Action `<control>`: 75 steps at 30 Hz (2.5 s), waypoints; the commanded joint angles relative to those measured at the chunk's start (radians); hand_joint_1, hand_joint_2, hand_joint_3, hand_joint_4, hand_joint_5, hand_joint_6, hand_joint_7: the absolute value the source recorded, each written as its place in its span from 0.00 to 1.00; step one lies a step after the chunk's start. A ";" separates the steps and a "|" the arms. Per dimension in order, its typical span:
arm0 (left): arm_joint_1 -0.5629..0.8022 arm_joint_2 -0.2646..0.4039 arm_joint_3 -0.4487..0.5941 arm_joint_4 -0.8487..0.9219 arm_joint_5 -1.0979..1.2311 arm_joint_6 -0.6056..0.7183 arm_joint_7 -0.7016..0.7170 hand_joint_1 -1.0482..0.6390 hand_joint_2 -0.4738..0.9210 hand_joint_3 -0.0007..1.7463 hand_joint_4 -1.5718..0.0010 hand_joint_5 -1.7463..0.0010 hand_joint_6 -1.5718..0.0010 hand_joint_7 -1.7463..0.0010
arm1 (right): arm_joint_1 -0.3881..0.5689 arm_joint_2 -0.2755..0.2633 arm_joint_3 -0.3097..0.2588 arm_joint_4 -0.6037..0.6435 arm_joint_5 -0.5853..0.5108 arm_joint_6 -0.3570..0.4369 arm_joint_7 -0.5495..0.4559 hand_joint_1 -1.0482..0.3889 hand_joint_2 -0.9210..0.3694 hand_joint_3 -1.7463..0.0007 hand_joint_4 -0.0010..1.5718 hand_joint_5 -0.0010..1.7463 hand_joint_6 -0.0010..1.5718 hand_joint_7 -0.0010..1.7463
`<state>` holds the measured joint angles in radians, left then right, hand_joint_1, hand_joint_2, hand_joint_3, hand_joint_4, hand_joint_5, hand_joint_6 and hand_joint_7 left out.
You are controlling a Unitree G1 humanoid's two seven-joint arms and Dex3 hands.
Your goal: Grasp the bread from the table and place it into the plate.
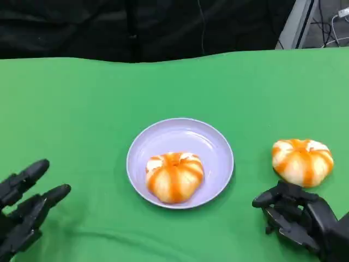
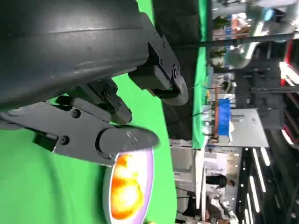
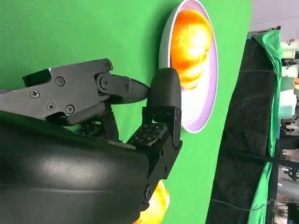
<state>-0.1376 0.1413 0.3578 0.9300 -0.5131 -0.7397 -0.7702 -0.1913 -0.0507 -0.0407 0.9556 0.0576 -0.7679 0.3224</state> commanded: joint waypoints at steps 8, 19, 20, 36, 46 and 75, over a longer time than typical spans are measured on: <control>-0.015 0.001 0.014 0.029 0.067 -0.037 0.053 0.75 0.82 0.57 0.32 0.98 0.47 0.99 | 0.013 -0.016 -0.010 0.016 -0.003 0.016 0.000 0.55 0.00 0.74 0.42 1.00 0.49 0.58; -0.010 -0.007 0.009 0.025 0.110 -0.068 0.093 0.75 0.80 0.59 0.29 0.98 0.44 0.99 | 0.013 -0.016 -0.012 0.013 -0.001 0.024 0.004 0.54 0.00 0.74 0.42 1.00 0.49 0.58; -0.010 -0.004 0.006 0.029 0.126 -0.083 0.107 0.75 0.79 0.59 0.29 0.98 0.44 0.99 | 0.013 -0.016 -0.013 0.013 0.001 0.026 0.007 0.54 0.00 0.74 0.42 1.00 0.49 0.58; -0.012 0.003 -0.007 0.047 0.201 -0.140 0.190 0.74 0.79 0.57 0.25 0.98 0.41 0.99 | 0.010 -0.015 -0.025 0.017 0.008 0.029 0.025 0.55 0.00 0.74 0.42 1.00 0.49 0.58; -0.025 0.017 -0.041 0.088 0.321 -0.235 0.339 0.72 0.73 0.59 0.29 0.42 0.12 0.96 | 0.002 -0.018 -0.034 0.033 0.010 0.009 0.041 0.55 0.00 0.74 0.42 1.00 0.49 0.59; -0.007 0.032 -0.090 0.068 0.360 -0.244 0.403 0.69 0.76 0.65 0.40 0.07 0.43 0.20 | 0.010 -0.016 -0.040 0.020 0.019 0.028 0.046 0.54 0.00 0.75 0.40 1.00 0.48 0.60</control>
